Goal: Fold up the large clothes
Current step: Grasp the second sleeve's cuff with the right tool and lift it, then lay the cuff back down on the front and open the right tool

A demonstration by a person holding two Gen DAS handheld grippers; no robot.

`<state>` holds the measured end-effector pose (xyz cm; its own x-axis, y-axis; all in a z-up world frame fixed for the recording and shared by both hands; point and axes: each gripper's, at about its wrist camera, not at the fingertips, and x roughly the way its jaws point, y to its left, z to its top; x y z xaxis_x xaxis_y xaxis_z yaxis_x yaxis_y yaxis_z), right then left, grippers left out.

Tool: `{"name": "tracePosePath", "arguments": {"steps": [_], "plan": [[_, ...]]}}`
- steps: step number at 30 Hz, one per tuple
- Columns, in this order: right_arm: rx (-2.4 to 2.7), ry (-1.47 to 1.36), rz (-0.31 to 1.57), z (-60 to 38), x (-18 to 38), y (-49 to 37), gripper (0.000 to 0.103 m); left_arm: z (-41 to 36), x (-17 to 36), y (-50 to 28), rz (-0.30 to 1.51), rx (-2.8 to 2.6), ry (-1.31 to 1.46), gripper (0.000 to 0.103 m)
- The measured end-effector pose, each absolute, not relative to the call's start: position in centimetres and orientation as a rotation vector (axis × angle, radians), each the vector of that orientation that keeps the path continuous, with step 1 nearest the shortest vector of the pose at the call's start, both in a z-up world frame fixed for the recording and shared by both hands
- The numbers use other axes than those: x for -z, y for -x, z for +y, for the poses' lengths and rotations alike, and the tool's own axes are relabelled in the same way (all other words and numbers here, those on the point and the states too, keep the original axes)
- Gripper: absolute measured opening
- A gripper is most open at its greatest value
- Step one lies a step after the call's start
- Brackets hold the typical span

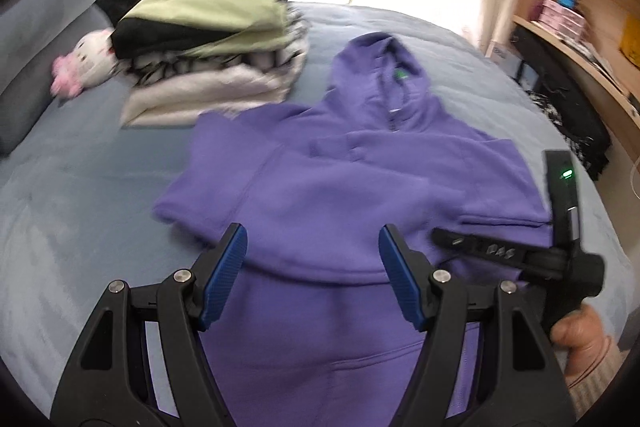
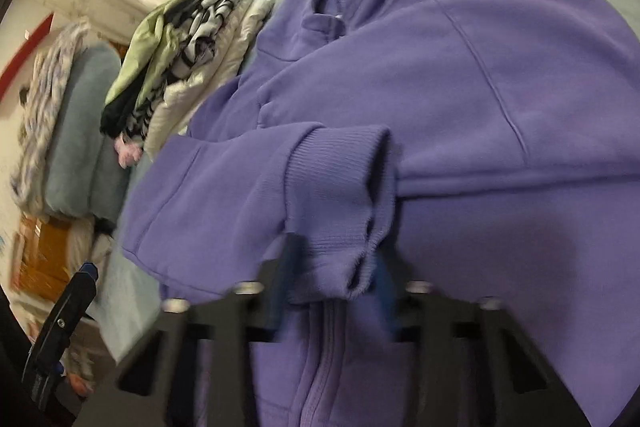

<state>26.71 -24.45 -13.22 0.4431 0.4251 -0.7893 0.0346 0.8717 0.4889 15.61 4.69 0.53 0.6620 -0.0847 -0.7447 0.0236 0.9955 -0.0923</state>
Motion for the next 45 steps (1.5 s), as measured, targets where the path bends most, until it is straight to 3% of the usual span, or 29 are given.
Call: {"name": "tracePosePath", "arguments": {"steps": [10,15,18,21,23,24,42,43,45], "plan": [[-0.174,-0.304,0.732,-28.1,0.9,-28.5,0.009,9.6,1.4,-15.6,0.866,-0.042,0.142,0.065],[-0.067,-0.269,0.882,-32.1,5.8,-31.6,0.013,9.5,2.4,-17.2,0.886,-0.027,0.128,0.066],[-0.035,-0.283,1.060,-33.3,10.8,-32.8,0.028,9.6,3.7,-19.2,0.931,-0.032,0.123,0.065],[-0.059,-0.371,1.044,-35.4,11.9,-32.4,0.044,10.2,4.8,-21.8,0.974,-0.006,0.141,0.065],[-0.070,-0.417,1.019,-36.6,12.1,-32.3,0.065,10.8,5.2,-23.5,0.991,-0.004,0.156,0.065],[-0.078,-0.437,1.003,-36.9,12.1,-32.7,0.068,11.2,5.3,-24.5,0.995,0.013,0.173,0.065],[-0.151,-0.488,1.043,-36.1,17.6,-42.2,0.069,14.8,12.0,-39.1,1.081,0.170,0.418,0.065],[-0.155,-0.479,1.042,-36.1,17.6,-42.0,0.068,14.7,12.1,-39.4,1.071,0.164,0.432,0.065],[-0.165,-0.452,1.040,-35.7,17.6,-42.1,0.066,14.4,11.9,-39.8,1.053,0.146,0.434,0.033]]}}
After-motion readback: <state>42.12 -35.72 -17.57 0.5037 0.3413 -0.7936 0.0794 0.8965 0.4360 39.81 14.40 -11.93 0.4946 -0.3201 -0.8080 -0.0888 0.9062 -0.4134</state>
